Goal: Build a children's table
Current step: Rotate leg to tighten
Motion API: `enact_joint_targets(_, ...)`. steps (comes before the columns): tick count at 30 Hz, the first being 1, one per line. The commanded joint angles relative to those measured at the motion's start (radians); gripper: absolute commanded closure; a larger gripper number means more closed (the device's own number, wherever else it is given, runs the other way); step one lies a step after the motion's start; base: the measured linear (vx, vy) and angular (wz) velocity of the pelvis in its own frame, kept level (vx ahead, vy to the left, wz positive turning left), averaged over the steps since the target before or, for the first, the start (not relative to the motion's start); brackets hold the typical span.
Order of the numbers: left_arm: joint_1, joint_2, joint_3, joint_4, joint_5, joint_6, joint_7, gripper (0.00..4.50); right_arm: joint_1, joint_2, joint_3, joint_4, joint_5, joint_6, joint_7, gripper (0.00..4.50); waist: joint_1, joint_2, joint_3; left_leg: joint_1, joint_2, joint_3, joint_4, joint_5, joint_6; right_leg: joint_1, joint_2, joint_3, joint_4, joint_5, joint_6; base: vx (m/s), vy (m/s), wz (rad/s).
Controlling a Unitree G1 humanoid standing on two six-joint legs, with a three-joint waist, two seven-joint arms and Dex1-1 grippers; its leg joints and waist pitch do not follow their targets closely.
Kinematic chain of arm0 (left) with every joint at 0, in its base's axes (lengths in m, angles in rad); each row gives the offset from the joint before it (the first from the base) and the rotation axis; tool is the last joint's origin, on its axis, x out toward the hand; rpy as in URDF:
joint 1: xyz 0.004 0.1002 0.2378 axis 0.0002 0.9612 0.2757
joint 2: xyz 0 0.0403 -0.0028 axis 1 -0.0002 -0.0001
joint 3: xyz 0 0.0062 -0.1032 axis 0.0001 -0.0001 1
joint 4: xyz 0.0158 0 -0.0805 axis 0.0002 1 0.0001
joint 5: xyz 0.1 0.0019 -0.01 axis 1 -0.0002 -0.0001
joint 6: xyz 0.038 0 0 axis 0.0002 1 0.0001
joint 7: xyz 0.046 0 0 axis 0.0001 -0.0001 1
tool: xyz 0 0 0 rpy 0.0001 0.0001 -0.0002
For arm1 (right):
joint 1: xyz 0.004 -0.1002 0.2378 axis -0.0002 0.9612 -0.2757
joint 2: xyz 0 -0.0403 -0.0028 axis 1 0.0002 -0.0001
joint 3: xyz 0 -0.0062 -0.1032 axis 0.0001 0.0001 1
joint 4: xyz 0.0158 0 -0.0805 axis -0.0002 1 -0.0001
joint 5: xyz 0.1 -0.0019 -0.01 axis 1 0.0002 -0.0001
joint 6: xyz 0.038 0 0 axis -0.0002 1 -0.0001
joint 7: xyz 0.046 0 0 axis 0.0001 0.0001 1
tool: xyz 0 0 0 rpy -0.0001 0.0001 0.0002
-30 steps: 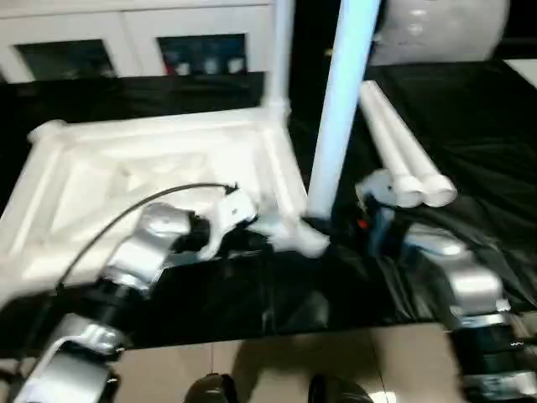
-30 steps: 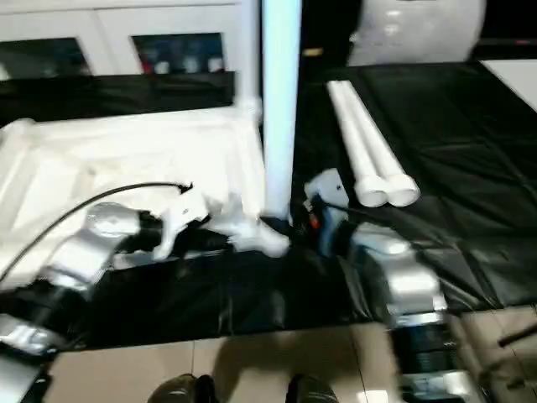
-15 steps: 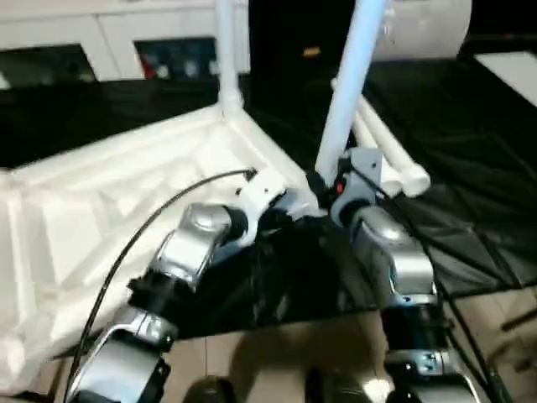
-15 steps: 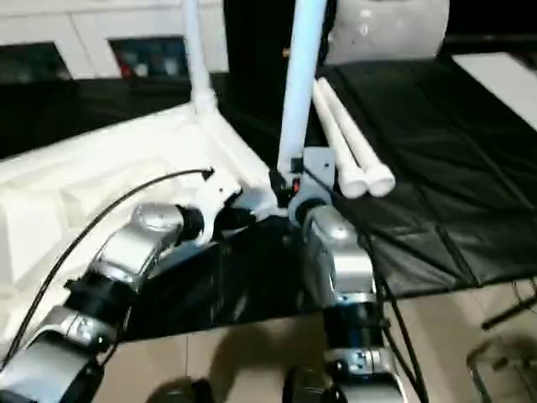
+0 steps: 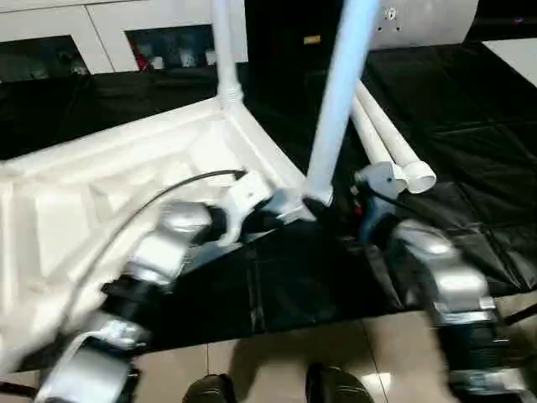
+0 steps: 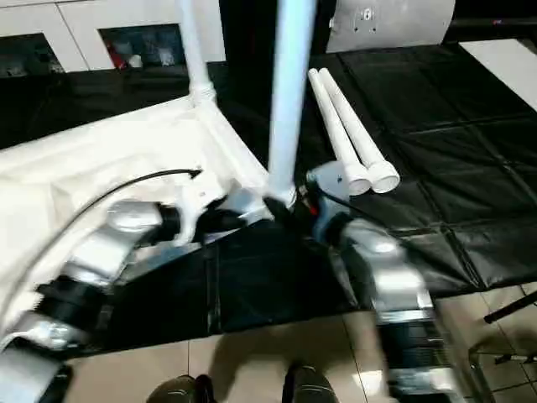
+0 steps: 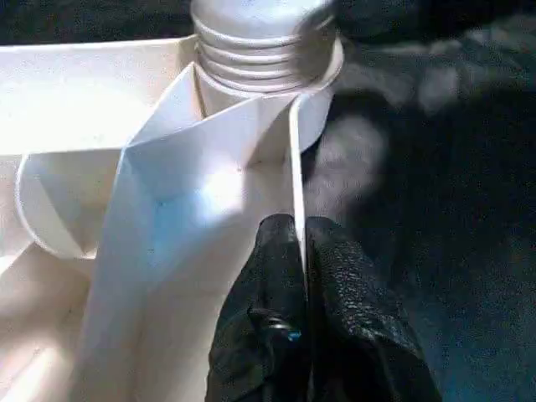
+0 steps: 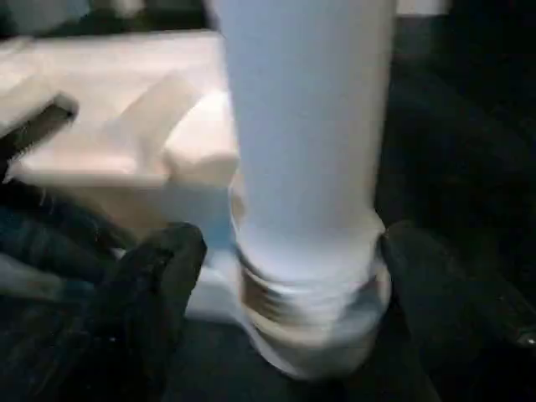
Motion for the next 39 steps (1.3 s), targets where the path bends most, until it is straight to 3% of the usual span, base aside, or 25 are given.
enact_joint_targets(1, 0.024, 0.032, -0.054, -0.016, -0.005, -0.058, -0.111, 4.5, -0.003, -0.035, 0.029, -0.011, 0.021, -0.026, 0.106, 0.24, 0.009, -0.014, -0.085, -0.004, 0.062, -0.006, -0.063, -0.131, 0.134, 0.059, -0.068, 0.064, -0.064, -0.26, -0.218, 0.065, -0.037, 0.11)
enact_joint_targets(4, 0.028, 0.075, -0.075, -0.007, -0.013, -0.108, -0.204, 4.5, -0.02, -0.092, 0.055, 0.018, 0.03, -0.057, 0.213, 0.04, 0.013, -0.015, -0.095, -0.012, 0.06, -0.005, -0.052, -0.033, 0.175, 0.064, -0.067, 0.063, -0.042, -0.121, -0.254, 0.042, -0.025, 0.06)
enact_joint_targets(5, 0.026, 0.086, -0.08, -0.002, -0.017, -0.12, -0.23, 4.5, -0.027, -0.109, 0.064, 0.029, 0.035, -0.068, 0.25, 0.04, 0.017, -0.014, -0.103, -0.016, 0.06, -0.007, -0.045, 0.023, 0.204, 0.068, -0.066, 0.057, -0.03, -0.052, -0.269, 0.0, 0.0, 0.0)
enact_joint_targets(6, 0.026, 0.086, -0.08, -0.002, -0.017, -0.12, -0.23, 4.5, -0.027, -0.109, 0.064, 0.029, 0.035, -0.068, 0.25, 0.04, 0.02, -0.013, -0.103, -0.017, 0.062, -0.005, -0.04, 0.074, 0.232, 0.064, -0.063, 0.057, -0.021, 0.016, -0.286, 0.0, 0.0, 0.0)
enact_joint_targets(9, 0.011, 0.106, -0.089, 0.02, -0.025, -0.16, -0.291, 4.5, -0.059, -0.144, 0.099, 0.081, 0.031, -0.102, 0.346, 0.04, 0.032, -0.015, -0.103, -0.018, 0.064, -0.002, -0.035, 0.088, 0.257, 0.061, -0.06, 0.053, -0.016, 0.035, -0.304, 0.0, 0.0, 0.0)
enact_joint_targets(12, -0.002, 0.111, -0.092, 0.038, -0.026, -0.181, -0.307, 4.5, -0.078, -0.155, 0.123, 0.111, 0.024, -0.124, 0.398, 0.04, 0.038, -0.016, -0.099, -0.02, 0.067, -0.002, -0.035, 0.033, 0.236, 0.056, -0.06, 0.051, -0.025, -0.06, -0.294, 0.0, 0.0, 0.0)
enact_joint_targets(13, -0.006, 0.112, -0.093, 0.044, -0.024, -0.186, -0.31, 4.5, -0.09, -0.151, 0.126, 0.128, 0.02, -0.13, 0.401, 0.04, 0.04, -0.017, -0.092, -0.019, 0.069, -0.001, -0.039, -0.043, 0.196, 0.056, -0.063, 0.052, -0.038, -0.179, -0.271, 0.0, 0.0, 0.0)
enact_joint_targets(15, -0.011, 0.112, -0.094, 0.051, -0.022, -0.193, -0.314, 4.5, -0.107, -0.143, 0.129, 0.152, 0.018, -0.136, 0.408, 0.2, 0.041, -0.015, -0.088, -0.014, 0.07, -0.001, -0.044, -0.101, 0.149, 0.053, -0.065, 0.052, -0.049, -0.28, -0.243, 0.0, 0.0, 0.0)
enact_joint_targets(16, -0.014, 0.113, -0.095, 0.058, -0.024, -0.203, -0.321, 4.5, -0.122, -0.143, 0.138, 0.176, 0.023, -0.152, 0.429, 0.31, 0.04, -0.015, -0.087, -0.009, 0.072, 0.002, -0.047, -0.129, 0.126, 0.049, -0.063, 0.053, -0.053, -0.312, -0.232, 0.0, 0.0, 0.0)
enact_joint_targets(19, -0.016, 0.113, -0.094, 0.064, -0.025, -0.21, -0.327, 4.5, -0.134, -0.141, 0.142, 0.198, 0.031, -0.159, 0.449, 0.48, 0.04, -0.016, -0.086, -0.01, 0.074, 0.008, -0.05, -0.147, 0.104, 0.049, -0.061, 0.055, -0.053, -0.33, -0.215, 0.0, 0.0, 0.0)
enact_joint_targets(20, -0.017, 0.112, -0.093, 0.071, -0.024, -0.218, -0.331, 4.5, -0.144, -0.138, 0.142, 0.215, 0.034, -0.169, 0.458, 0.57, 0.041, -0.016, -0.087, -0.009, 0.074, 0.01, -0.05, -0.152, 0.101, 0.047, -0.061, 0.055, -0.053, -0.328, -0.213, 0.0, 0.0, 0.0)
enact_joint_targets(21, -0.017, 0.112, -0.093, 0.072, -0.024, -0.219, -0.332, 4.5, -0.145, -0.138, 0.142, 0.218, 0.035, -0.171, 0.459, 0.76, 0.042, -0.023, -0.091, -0.012, 0.073, 0.012, -0.048, -0.136, 0.102, 0.051, -0.062, 0.056, -0.048, -0.307, -0.214, 0.0, 0.0, 0.0)
enact_joint_targets(28, -0.014, 0.112, -0.098, 0.078, -0.025, -0.23, -0.335, 4.5, -0.159, -0.135, 0.158, 0.248, 0.039, -0.187, 0.505, 1.37, 0.047, -0.024, -0.101, -0.017, 0.072, 0.016, -0.041, -0.07, 0.135, 0.053, -0.061, 0.056, -0.036, -0.206, -0.237, 0.0, 0.0, 0.0)
enact_joint_targets(31, -0.013, 0.114, -0.099, 0.078, -0.024, -0.233, -0.337, 4.5, -0.161, -0.132, 0.161, 0.264, 0.037, -0.193, 0.513, 1.63, 0.05, -0.026, -0.1, -0.017, 0.071, 0.017, -0.04, -0.07, 0.135, 0.053, -0.061, 0.055, -0.037, -0.221, -0.233, 0.0, 0.0, 0.0)
enact_joint_targets(39, -0.012, 0.108, -0.098, 0.084, -0.027, -0.23, -0.33, 4.5, -0.146, -0.119, 0.167, 0.257, 0.058, -0.162, 0.53, 1.76, 0.05, -0.024, -0.096, -0.017, 0.072, 0.015, -0.043, -0.088, 0.123, 0.051, -0.059, 0.054, -0.04, -0.245, -0.223, 0.0, 0.0, 0.0)
